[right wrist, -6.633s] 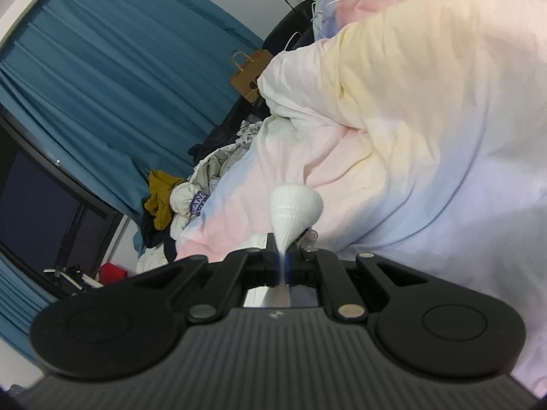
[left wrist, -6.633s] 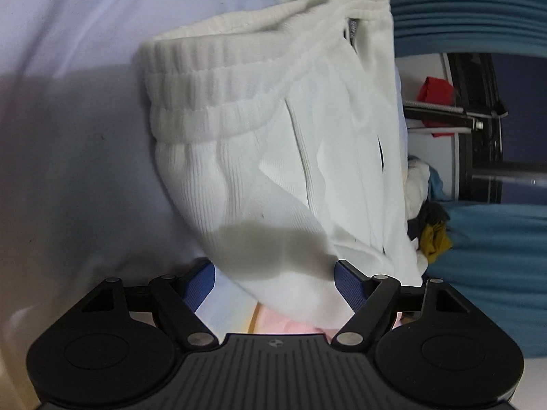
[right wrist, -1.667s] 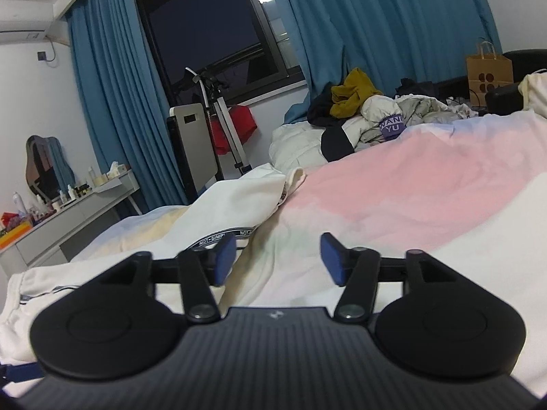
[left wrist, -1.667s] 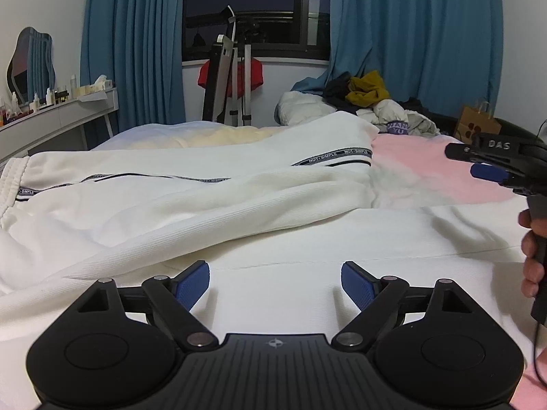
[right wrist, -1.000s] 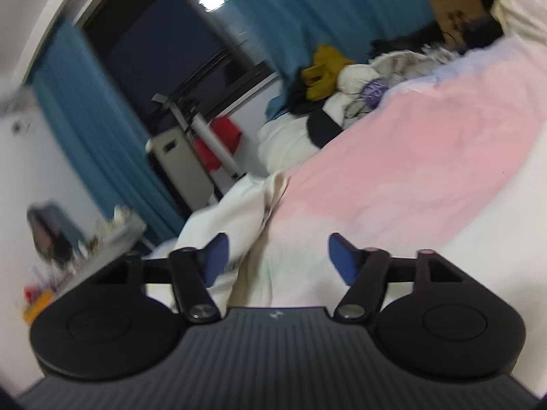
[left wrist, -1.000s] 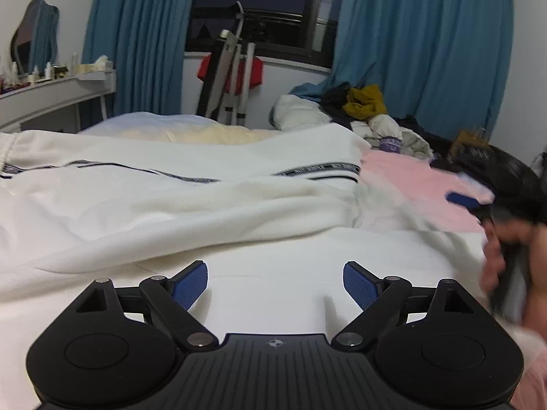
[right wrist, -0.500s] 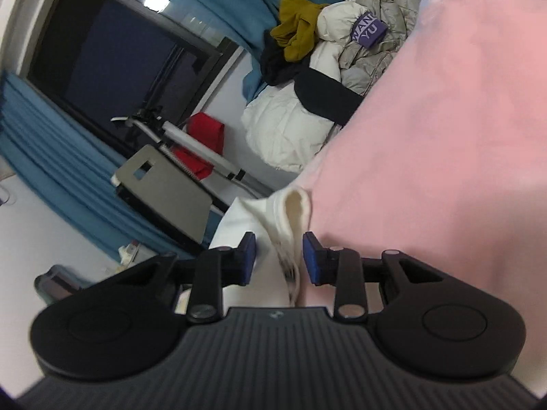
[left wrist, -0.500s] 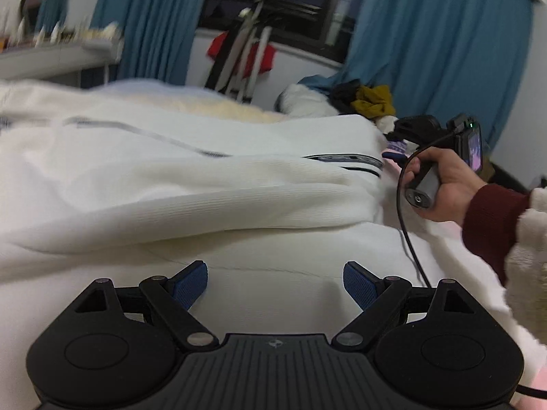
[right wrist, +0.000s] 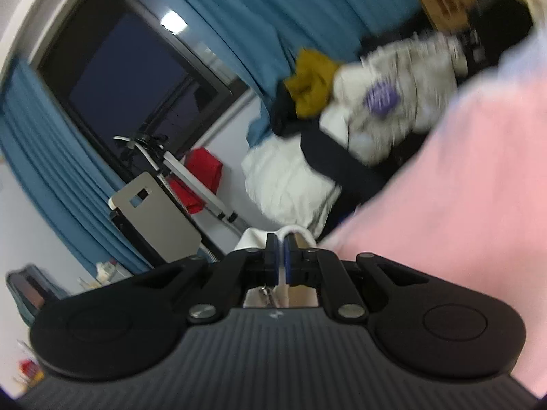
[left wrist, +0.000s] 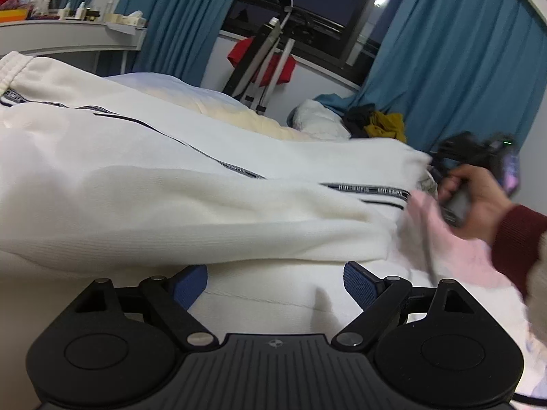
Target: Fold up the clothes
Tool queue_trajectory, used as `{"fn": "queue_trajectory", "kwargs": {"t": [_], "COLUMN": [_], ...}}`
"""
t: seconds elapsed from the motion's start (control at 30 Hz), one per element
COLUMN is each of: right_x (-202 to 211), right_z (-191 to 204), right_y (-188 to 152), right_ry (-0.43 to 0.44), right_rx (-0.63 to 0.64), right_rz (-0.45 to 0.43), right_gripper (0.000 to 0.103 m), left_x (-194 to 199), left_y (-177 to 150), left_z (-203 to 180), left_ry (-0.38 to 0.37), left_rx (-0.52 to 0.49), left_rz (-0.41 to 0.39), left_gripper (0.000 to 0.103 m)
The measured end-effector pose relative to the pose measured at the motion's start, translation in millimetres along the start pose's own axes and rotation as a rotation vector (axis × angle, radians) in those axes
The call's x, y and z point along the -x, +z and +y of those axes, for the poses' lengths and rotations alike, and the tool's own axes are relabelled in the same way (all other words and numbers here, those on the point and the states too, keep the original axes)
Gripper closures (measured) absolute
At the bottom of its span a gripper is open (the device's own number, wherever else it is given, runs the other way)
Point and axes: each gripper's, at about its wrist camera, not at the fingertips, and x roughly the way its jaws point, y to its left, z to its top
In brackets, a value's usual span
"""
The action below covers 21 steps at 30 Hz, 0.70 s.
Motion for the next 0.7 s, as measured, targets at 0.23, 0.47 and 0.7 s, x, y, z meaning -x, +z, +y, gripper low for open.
{"fn": "queue_trajectory", "kwargs": {"t": [0.23,0.47,0.7], "right_x": [58,53,70], "right_z": [11,-37,-89], "right_y": [106,163,120], "right_ry": [-0.211,-0.436,-0.434], "right_rx": [0.165,0.203,0.132], "right_rz": [-0.117,0.013,-0.043], "right_gripper": [0.096,0.093,0.059], "left_x": [18,17,14], "left_y": [9,15,11], "left_z": [-6,-6,-9], "left_ry": [0.002,-0.001,-0.008], "left_rx": [-0.012,-0.046,-0.065], "left_rz": [-0.053,-0.074,-0.06], "left_gripper": [0.014,0.014,0.014]}}
